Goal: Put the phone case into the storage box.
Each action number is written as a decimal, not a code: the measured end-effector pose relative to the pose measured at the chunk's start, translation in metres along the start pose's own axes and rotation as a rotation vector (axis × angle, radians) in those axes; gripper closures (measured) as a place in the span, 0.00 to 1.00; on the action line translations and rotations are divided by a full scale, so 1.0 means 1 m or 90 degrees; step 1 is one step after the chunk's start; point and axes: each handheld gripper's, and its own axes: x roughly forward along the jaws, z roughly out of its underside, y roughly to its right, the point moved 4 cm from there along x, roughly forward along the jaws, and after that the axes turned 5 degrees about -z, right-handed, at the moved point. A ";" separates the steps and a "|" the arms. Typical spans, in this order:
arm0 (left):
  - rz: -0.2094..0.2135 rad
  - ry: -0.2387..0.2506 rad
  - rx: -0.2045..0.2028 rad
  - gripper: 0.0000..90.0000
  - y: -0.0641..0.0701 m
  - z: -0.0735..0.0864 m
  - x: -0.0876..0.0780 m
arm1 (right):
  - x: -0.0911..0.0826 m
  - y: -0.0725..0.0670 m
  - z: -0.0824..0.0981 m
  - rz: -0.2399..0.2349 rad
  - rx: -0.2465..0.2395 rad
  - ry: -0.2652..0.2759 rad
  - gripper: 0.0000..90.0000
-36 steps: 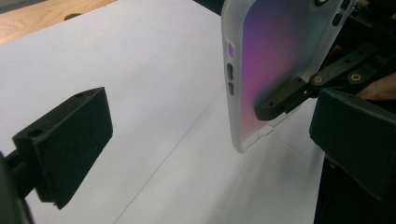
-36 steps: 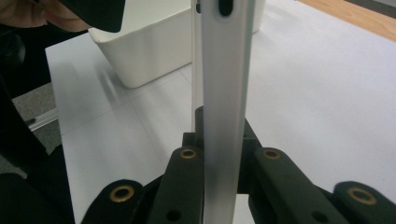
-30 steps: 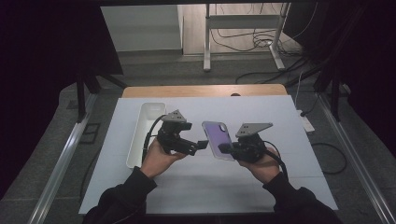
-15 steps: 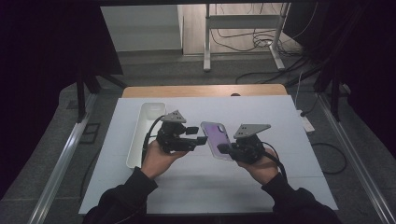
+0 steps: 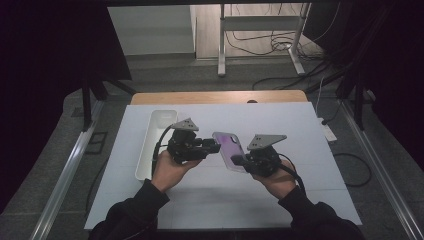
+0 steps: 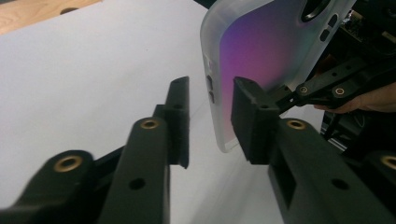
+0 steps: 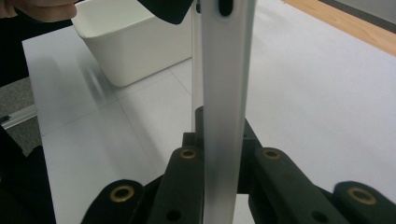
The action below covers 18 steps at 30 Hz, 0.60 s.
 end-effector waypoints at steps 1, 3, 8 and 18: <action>0.001 -0.001 -0.001 0.79 0.000 0.000 0.000 | 0.000 0.000 0.000 0.000 0.001 0.000 0.95; 0.004 -0.005 -0.001 0.82 0.001 0.001 0.001 | 0.000 -0.001 0.000 0.001 0.001 0.001 0.95; 0.005 -0.011 -0.005 0.91 0.000 0.001 0.002 | 0.002 -0.002 0.000 0.006 -0.002 0.000 0.95; 0.016 0.008 -0.026 0.97 0.002 0.000 -0.001 | 0.004 -0.003 0.001 0.004 -0.004 -0.004 0.94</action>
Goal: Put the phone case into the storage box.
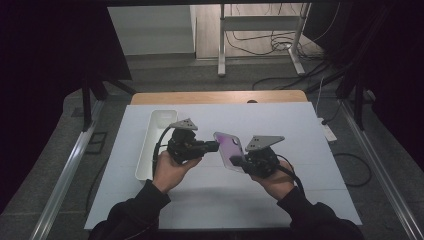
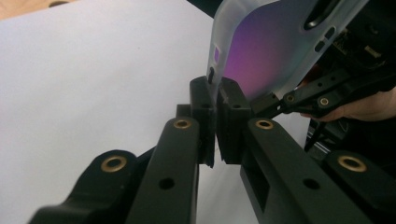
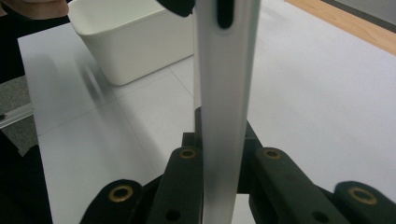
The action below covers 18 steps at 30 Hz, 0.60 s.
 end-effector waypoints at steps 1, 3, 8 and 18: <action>-0.008 0.002 0.005 0.97 0.001 0.000 0.000 | 0.001 -0.001 0.000 -0.002 -0.004 -0.002 0.93; -0.018 0.003 0.012 0.98 0.003 0.000 0.000 | 0.003 -0.003 0.000 -0.006 -0.006 -0.001 0.88; -0.032 0.003 0.021 0.98 0.008 -0.001 0.003 | 0.004 -0.002 -0.001 -0.021 0.022 0.010 0.76; -0.057 -0.007 0.043 0.98 0.015 0.000 0.009 | 0.007 -0.003 -0.003 -0.027 0.044 0.024 0.49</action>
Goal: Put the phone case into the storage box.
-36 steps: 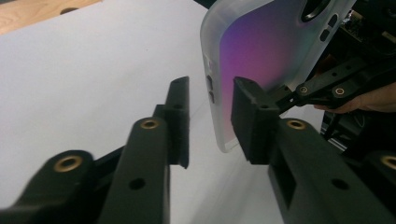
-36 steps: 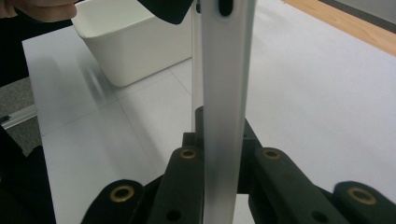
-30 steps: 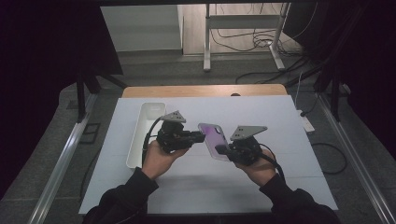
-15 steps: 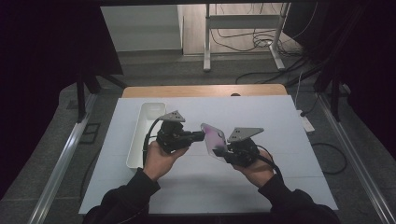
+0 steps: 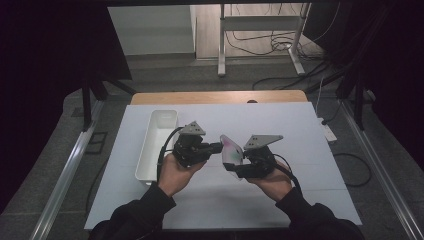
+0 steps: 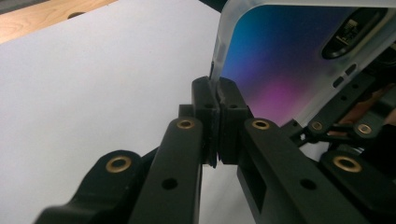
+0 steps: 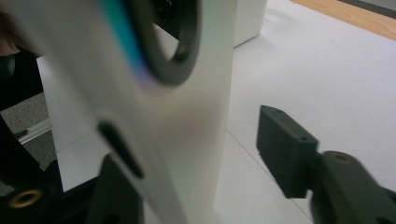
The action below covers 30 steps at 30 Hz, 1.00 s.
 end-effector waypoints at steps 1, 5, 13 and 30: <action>0.000 -0.001 0.000 0.98 0.000 0.000 0.000 | 0.001 0.000 0.000 -0.001 0.000 0.000 0.46; -0.006 -0.007 0.005 0.98 0.001 0.001 0.003 | 0.004 -0.001 -0.001 -0.018 0.005 0.000 0.30; -0.018 -0.018 0.015 0.98 0.003 0.002 0.005 | 0.008 -0.005 -0.002 -0.012 0.005 0.006 0.10; -0.056 -0.017 0.012 0.98 -0.013 0.003 -0.004 | 0.002 -0.003 0.001 -0.024 0.009 0.010 0.03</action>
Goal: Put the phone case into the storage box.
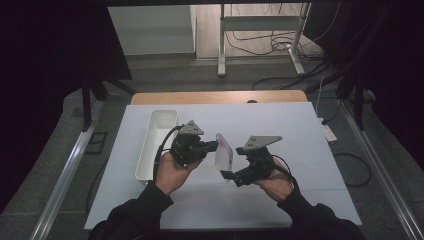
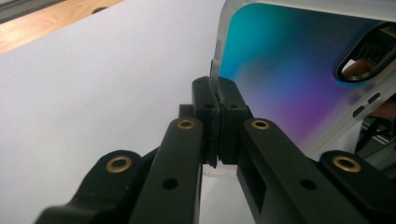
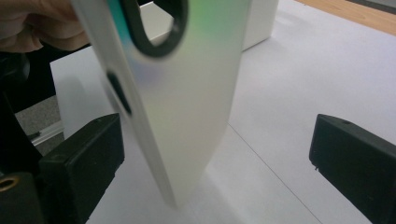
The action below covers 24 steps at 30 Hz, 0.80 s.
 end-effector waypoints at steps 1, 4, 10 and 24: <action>-0.003 0.000 -0.001 0.98 -0.002 0.000 -0.001 | -0.001 0.002 0.001 -0.001 0.002 -0.001 0.03; -0.011 0.003 -0.005 0.98 -0.006 0.001 -0.003 | -0.004 0.005 0.004 0.003 0.005 -0.012 0.01; -0.027 0.009 -0.011 0.98 -0.014 0.001 -0.008 | -0.010 0.010 0.009 0.013 0.007 -0.016 0.00; -0.048 0.018 -0.014 0.98 -0.027 0.001 -0.022 | -0.022 0.013 0.017 0.026 0.009 -0.020 0.00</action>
